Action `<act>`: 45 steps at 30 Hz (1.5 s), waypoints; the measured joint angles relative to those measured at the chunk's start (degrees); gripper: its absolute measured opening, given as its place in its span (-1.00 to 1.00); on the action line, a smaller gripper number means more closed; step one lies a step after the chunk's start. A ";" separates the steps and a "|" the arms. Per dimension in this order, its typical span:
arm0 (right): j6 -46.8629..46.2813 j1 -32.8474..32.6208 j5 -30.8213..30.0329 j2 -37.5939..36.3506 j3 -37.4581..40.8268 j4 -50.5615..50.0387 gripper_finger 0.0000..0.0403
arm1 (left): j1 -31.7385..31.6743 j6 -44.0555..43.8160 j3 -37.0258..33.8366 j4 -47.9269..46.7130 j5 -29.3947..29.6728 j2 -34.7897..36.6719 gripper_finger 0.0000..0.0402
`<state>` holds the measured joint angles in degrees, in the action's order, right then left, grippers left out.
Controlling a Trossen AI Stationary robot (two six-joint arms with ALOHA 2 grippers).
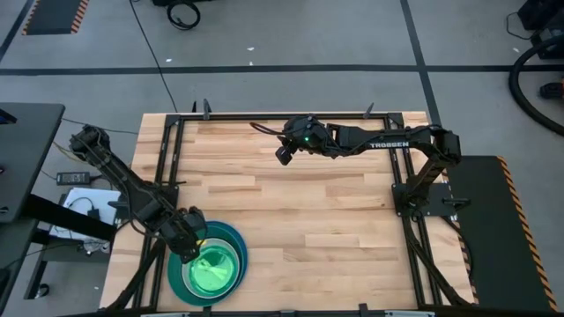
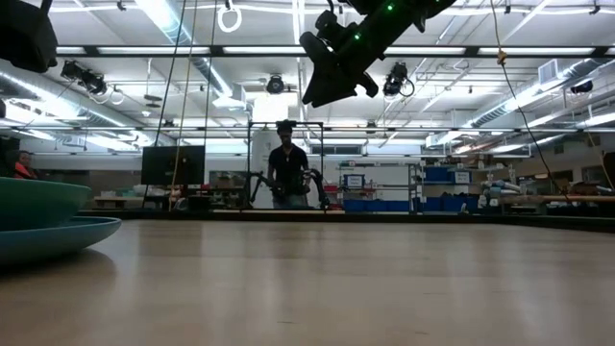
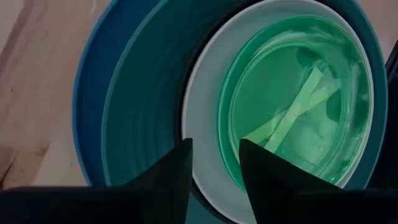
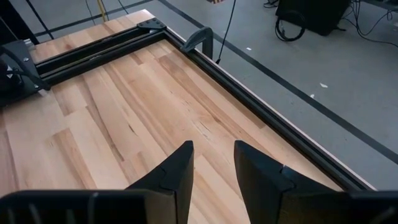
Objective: Stack plastic plates
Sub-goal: Return to Home Position
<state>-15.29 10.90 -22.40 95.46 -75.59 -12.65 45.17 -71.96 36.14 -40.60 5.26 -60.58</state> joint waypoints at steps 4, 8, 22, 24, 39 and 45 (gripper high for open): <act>0.00 0.00 0.00 0.00 0.00 0.03 -0.38 | 0.00 0.93 0.00 0.01 1.77 0.00 -0.31; 0.00 0.00 0.00 0.02 0.00 0.16 -0.38 | 0.00 3.87 0.00 0.19 8.01 0.34 -0.31; 0.90 0.00 0.00 0.02 0.00 1.91 -0.38 | -8.50 27.14 0.00 -1.22 27.82 16.20 -0.42; 1.02 0.00 0.00 0.02 0.00 1.91 -0.38 | -11.19 30.38 0.00 -2.11 28.17 18.14 -0.46; 3.93 -0.07 -0.01 0.04 0.00 2.31 -0.38 | -19.80 44.99 -21.72 39.81 20.39 24.71 -0.83; 4.85 -0.05 0.81 0.04 1.81 5.30 -0.38 | -23.55 53.86 -23.56 43.07 17.27 30.17 -0.95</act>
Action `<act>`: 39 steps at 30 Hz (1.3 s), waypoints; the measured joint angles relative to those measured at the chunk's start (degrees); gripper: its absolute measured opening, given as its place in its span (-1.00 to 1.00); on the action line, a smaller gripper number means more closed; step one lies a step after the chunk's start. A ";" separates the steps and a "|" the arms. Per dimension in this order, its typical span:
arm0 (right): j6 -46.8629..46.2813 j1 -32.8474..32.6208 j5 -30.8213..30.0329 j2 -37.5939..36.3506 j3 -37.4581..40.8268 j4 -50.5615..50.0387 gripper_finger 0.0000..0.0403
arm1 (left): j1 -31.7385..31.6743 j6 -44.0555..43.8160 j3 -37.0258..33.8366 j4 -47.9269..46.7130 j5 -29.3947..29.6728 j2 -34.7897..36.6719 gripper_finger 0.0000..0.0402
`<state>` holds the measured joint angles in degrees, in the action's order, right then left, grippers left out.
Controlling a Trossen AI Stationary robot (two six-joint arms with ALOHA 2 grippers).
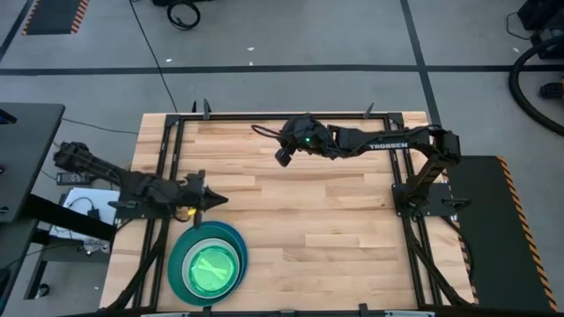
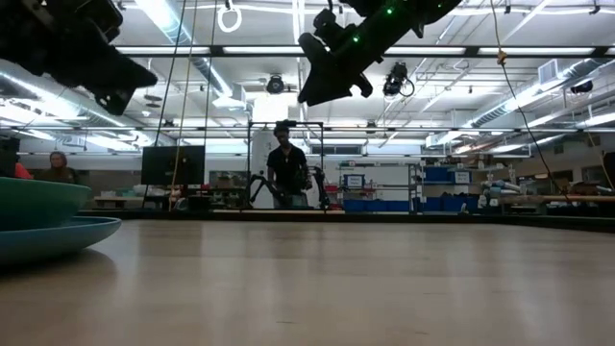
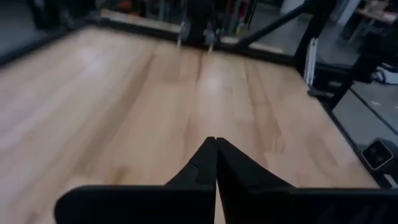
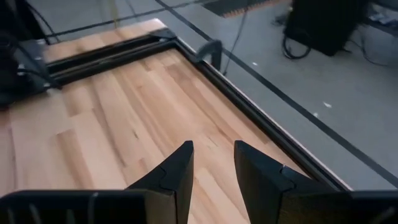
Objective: Stack plastic plates
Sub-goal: Return to Home Position
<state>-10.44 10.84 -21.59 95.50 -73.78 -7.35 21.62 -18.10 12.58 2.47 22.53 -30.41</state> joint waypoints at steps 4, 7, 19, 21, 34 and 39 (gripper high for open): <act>2.11 -0.01 3.31 0.04 1.12 3.57 -0.38 | -2.94 3.74 0.02 -0.71 -3.16 5.31 -0.97; 3.57 -0.12 8.74 0.04 1.14 5.15 -0.38 | -4.09 4.85 0.02 -1.79 -3.57 7.96 -0.97; 7.61 -2.31 15.24 -11.44 9.51 9.67 -0.46 | -3.32 6.84 0.02 -4.27 -3.76 9.20 -0.97; 7.12 -2.35 15.46 -16.10 13.78 13.64 -0.48 | -2.78 8.06 0.02 -3.59 -3.80 9.18 -0.97; 2.05 -2.60 15.68 -45.30 38.88 26.84 -0.51 | 3.59 9.36 0.04 -2.64 -3.74 9.07 -0.98; -1.59 -2.59 15.70 -56.87 43.38 26.56 -0.51 | 6.39 9.11 -2.03 0.50 -2.13 9.16 -0.98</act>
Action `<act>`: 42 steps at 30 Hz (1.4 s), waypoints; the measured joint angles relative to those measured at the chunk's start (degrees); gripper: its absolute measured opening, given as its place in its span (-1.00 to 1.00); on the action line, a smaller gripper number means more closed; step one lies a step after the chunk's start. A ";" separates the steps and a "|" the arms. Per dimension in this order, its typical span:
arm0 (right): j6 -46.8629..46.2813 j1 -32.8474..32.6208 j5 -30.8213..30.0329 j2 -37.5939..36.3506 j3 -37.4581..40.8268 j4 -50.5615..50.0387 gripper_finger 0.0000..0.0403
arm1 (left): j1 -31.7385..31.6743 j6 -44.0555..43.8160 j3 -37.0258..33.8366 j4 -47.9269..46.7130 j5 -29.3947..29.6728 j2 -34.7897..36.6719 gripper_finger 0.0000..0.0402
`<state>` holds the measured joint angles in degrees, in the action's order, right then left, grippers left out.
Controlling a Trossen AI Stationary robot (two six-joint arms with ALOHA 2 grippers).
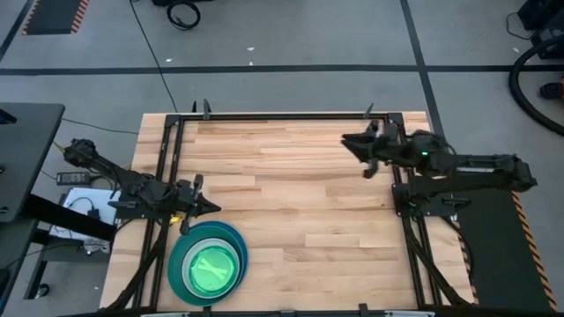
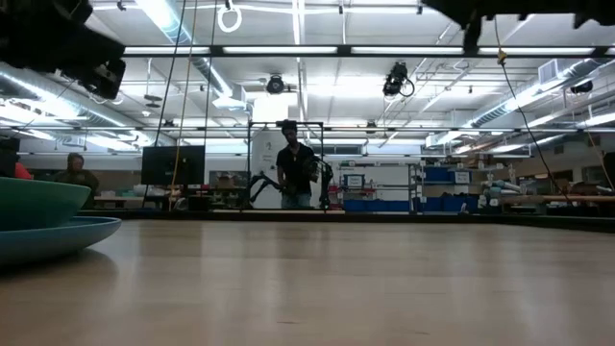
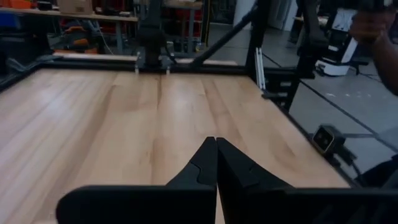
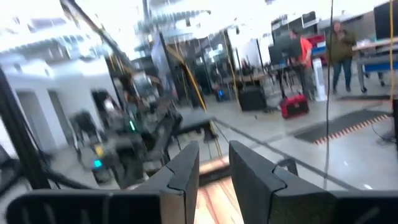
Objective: Stack plastic plates
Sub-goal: Return to Home Position
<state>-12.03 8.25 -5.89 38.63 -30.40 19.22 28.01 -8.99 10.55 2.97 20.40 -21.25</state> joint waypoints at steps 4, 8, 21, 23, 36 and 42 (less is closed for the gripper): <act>-1.49 0.00 0.96 -7.30 2.61 -0.72 -0.51 | 0.42 -0.47 -6.14 6.23 0.39 0.40 -0.98; -1.89 0.00 1.16 -12.85 4.12 -4.24 -0.51 | -0.38 -0.90 -10.03 10.50 0.93 1.68 -0.98; -0.60 0.00 1.07 -21.87 4.93 -18.61 -0.51 | -7.14 2.16 -10.06 4.59 0.24 7.34 -0.98; -0.55 0.00 1.04 -22.36 4.93 -19.41 -0.51 | -8.87 2.18 -10.06 2.87 -1.17 8.58 -0.98; -3.68 0.00 1.05 -23.11 18.32 -5.07 -0.51 | -19.30 4.55 -10.08 0.05 -9.81 15.05 -0.98; -6.16 0.00 -0.66 -24.42 25.33 0.70 -0.51 | -19.82 4.08 -10.08 -0.03 -10.22 15.03 -0.98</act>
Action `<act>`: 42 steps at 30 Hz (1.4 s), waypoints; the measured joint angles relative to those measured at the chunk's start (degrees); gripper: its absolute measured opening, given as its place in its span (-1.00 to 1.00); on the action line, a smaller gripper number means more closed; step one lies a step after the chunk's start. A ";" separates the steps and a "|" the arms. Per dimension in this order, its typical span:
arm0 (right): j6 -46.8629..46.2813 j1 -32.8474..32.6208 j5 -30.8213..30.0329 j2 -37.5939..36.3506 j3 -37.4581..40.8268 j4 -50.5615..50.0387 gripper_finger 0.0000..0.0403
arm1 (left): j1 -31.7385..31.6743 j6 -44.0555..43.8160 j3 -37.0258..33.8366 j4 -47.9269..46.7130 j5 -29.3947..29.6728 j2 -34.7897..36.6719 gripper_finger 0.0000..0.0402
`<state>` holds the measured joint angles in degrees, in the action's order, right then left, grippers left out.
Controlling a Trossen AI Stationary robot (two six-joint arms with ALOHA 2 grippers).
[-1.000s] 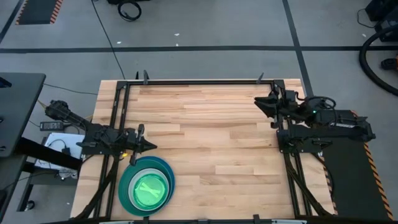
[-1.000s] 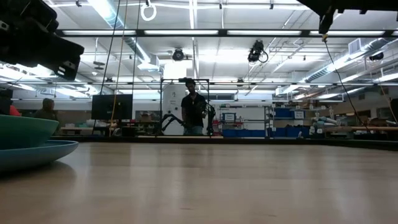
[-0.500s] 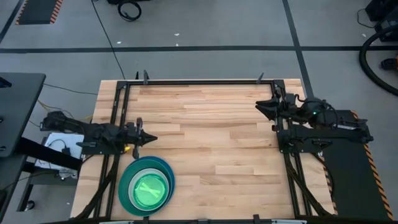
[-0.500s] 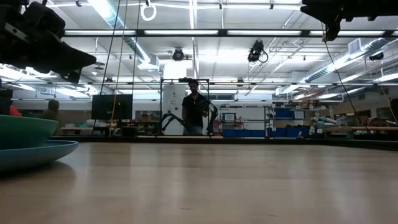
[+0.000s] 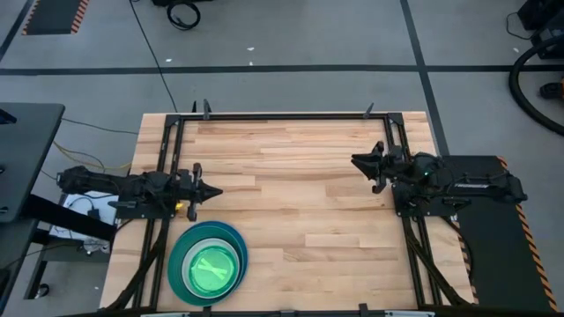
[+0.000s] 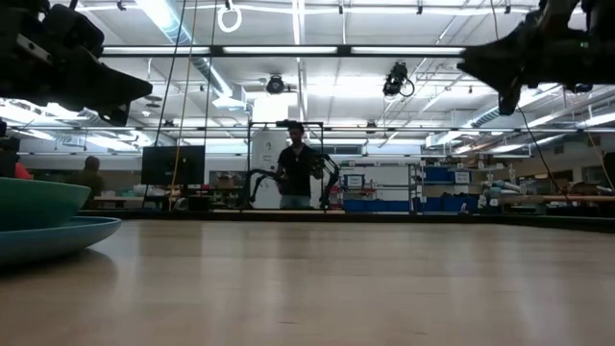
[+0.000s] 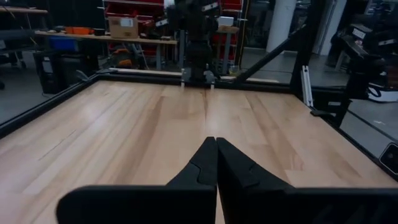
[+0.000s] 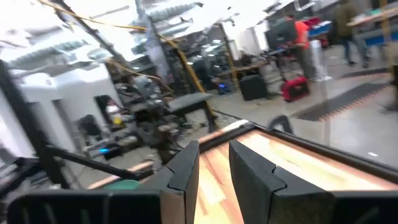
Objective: Stack plastic plates
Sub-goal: Return to Home Position
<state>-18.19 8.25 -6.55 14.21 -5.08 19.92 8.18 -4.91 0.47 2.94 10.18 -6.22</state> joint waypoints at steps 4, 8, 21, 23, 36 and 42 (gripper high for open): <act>-0.81 0.01 -4.50 -1.23 3.25 0.14 -0.51 | 0.07 0.05 0.00 -0.43 0.00 -0.04 -0.96; -4.03 0.07 -6.70 -1.46 4.74 -0.33 -0.51 | 0.07 1.27 -0.02 -0.51 0.00 -0.15 -0.96; -1.68 0.11 -10.21 -1.32 4.74 1.95 -0.51 | 0.07 10.48 -0.07 0.47 0.24 -0.15 -0.95; 1.79 0.11 -10.12 -1.35 4.74 1.91 -0.51 | 0.07 11.94 -0.07 0.28 0.22 -0.15 -0.95; 11.95 0.12 -10.14 -1.32 4.74 1.84 -0.51 | 0.07 12.68 -0.11 1.80 0.29 -0.15 -0.94; 11.95 0.11 -10.12 -1.32 4.74 1.82 -0.51 | 0.07 12.64 -0.11 2.07 0.28 -0.15 -0.94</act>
<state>-6.24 8.36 -16.67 12.88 -0.34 21.74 8.25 7.73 0.36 5.02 10.46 -6.37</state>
